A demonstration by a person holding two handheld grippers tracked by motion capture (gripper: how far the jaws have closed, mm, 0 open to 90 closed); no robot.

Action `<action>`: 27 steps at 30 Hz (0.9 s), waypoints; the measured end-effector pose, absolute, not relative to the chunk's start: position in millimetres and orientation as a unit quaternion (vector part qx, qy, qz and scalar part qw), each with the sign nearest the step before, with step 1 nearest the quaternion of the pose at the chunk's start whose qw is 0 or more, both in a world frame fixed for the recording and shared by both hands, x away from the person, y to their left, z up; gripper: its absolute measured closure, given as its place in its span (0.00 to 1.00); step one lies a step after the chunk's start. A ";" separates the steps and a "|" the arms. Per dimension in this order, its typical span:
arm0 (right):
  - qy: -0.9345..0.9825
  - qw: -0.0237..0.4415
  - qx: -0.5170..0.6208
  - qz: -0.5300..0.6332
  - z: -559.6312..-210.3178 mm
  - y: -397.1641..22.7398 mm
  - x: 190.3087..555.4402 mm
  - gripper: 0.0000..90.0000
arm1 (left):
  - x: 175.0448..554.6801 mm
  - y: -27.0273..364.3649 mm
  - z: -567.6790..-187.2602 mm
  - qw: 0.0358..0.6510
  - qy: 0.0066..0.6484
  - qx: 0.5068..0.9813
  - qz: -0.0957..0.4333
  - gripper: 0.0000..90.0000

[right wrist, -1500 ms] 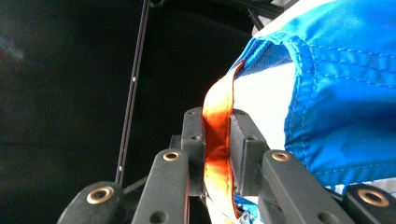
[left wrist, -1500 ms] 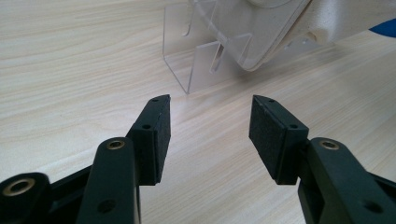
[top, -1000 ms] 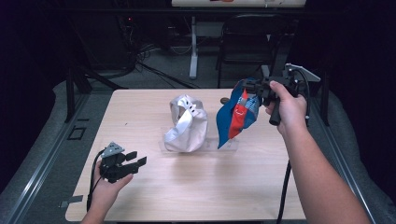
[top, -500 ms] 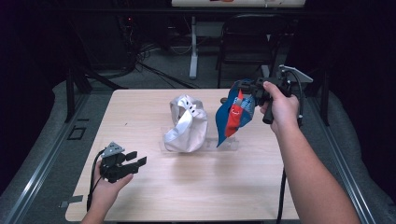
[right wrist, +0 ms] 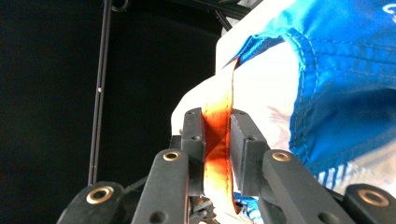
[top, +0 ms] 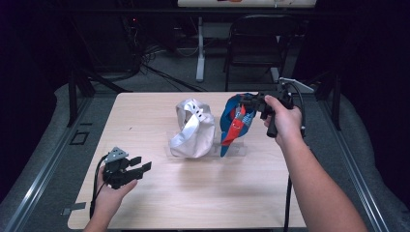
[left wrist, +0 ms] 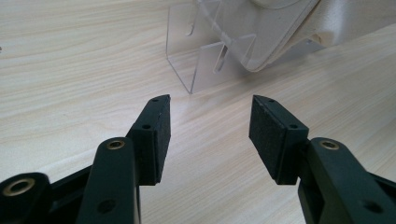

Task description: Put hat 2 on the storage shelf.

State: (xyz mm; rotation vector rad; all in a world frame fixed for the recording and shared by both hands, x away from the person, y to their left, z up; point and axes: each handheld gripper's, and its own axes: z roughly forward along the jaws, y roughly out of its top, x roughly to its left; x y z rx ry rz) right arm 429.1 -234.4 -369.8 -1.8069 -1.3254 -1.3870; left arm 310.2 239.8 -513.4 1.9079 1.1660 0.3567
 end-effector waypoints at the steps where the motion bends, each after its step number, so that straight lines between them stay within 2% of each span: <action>1: -0.487 0.253 -0.665 -0.506 -372.9 -234.4 429.1 0.86 | 310.5 239.8 -513.5 0.425 0.466 0.763 0.143 0.55; 9: -0.498 0.249 -0.667 -0.495 -384.8 -234.7 426.4 0.86 | 313.5 240.4 -512.9 0.426 0.468 0.761 0.146 0.55; 27: -0.515 0.226 -0.667 -0.489 -381.2 -236.7 413.9 0.84 | 315.7 237.0 -513.4 0.424 0.460 0.768 0.139 0.54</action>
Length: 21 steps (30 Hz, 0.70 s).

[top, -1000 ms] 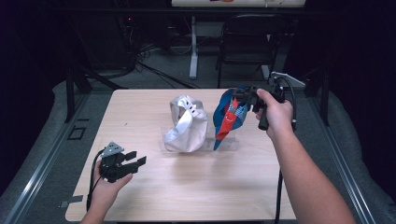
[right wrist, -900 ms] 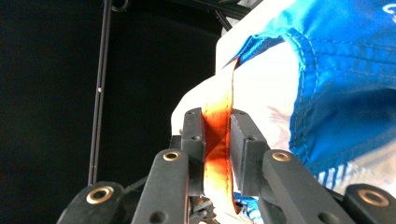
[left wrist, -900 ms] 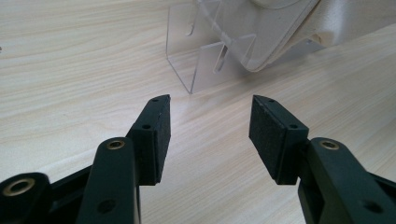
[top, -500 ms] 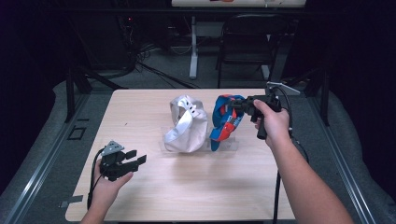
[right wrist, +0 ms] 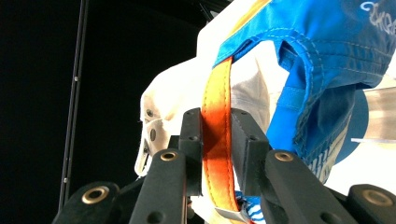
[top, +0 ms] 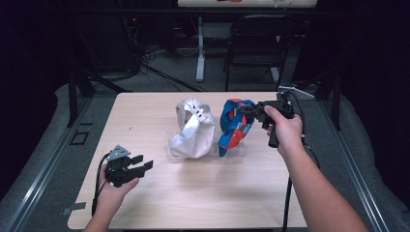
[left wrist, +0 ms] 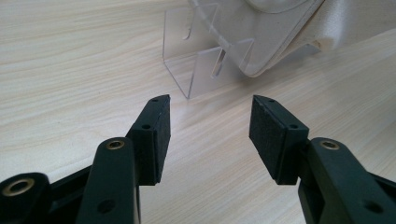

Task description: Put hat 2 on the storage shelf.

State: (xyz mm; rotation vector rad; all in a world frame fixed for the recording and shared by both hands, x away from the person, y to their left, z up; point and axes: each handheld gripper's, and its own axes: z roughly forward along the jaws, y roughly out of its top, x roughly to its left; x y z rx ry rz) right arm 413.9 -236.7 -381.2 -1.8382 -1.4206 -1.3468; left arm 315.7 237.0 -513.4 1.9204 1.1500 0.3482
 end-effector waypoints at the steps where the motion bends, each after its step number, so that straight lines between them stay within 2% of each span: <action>1: -0.517 0.226 -0.666 -0.488 -380.8 -237.3 413.6 0.84 | 315.6 237.1 -513.6 0.424 0.461 0.767 0.139 0.54; 10: -0.537 0.197 -0.664 -0.482 -373.0 -240.5 408.0 0.76 | 314.8 236.8 -514.4 0.425 0.463 0.765 0.141 0.54; 19: -0.578 0.110 -0.664 -0.461 -362.3 -245.4 393.4 0.60 | 314.1 236.8 -513.9 0.423 0.461 0.767 0.140 0.54; 21: -0.583 0.106 -0.662 -0.459 -361.0 -247.6 390.2 0.59 | 313.9 236.8 -513.8 0.422 0.460 0.768 0.141 0.54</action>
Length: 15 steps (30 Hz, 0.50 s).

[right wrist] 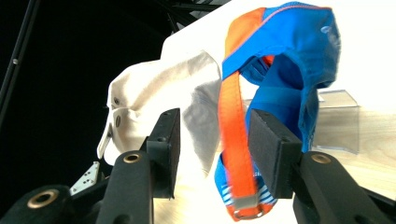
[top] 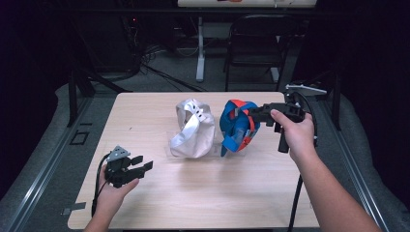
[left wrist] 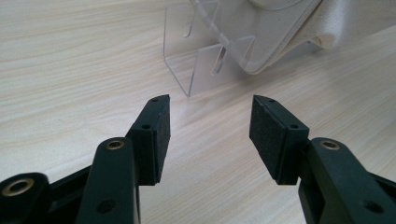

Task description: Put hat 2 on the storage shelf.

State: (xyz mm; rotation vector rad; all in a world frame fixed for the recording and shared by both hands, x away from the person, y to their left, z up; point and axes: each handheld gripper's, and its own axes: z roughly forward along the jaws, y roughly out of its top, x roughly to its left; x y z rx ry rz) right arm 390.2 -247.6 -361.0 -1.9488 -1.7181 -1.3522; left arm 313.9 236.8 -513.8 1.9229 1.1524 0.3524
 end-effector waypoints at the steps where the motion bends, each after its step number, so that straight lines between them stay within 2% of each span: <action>1: -0.581 0.104 -0.662 -0.462 -360.1 -248.4 388.8 0.58 | 313.9 236.8 -513.9 0.423 0.460 0.768 0.141 0.54; 9: -0.588 0.073 -0.659 -0.463 -356.7 -254.8 380.2 0.55 | 314.0 237.1 -514.4 0.426 0.462 0.765 0.142 0.54; 15: -0.592 0.072 -0.660 -0.457 -357.9 -257.2 377.8 0.55 | 313.9 237.4 -514.4 0.426 0.463 0.764 0.142 0.54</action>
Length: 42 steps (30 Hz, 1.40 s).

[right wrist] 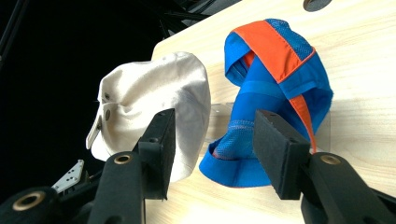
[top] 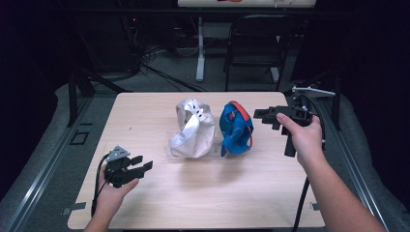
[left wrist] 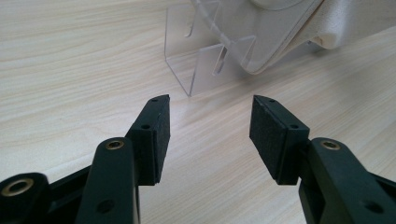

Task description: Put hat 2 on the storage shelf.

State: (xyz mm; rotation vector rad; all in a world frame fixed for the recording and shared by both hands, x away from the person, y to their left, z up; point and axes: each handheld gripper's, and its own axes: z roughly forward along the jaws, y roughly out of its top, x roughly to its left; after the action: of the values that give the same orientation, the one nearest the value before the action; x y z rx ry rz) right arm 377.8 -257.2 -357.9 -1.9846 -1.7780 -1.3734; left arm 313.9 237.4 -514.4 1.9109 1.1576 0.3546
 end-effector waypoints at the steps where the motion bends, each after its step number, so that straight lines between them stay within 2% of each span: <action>1: -0.594 0.071 -0.660 -0.455 -358.2 -257.5 377.3 0.55 | 313.9 237.4 -514.4 0.425 0.463 0.764 0.142 0.54; 20: -0.627 0.045 -0.639 -0.443 -379.1 -250.4 355.5 0.53 | 313.8 237.4 -514.6 0.425 0.463 0.765 0.142 0.54; 42: -0.651 0.013 -0.618 -0.442 -456.5 -246.0 303.2 0.53 | 314.1 236.4 -516.8 0.422 0.463 0.767 0.141 0.54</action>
State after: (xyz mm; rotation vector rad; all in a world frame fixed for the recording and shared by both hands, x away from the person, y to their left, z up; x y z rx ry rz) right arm 303.2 -246.0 -456.5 -1.9241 -2.0272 -1.3754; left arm 314.1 236.4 -516.8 1.9204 1.1601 0.3534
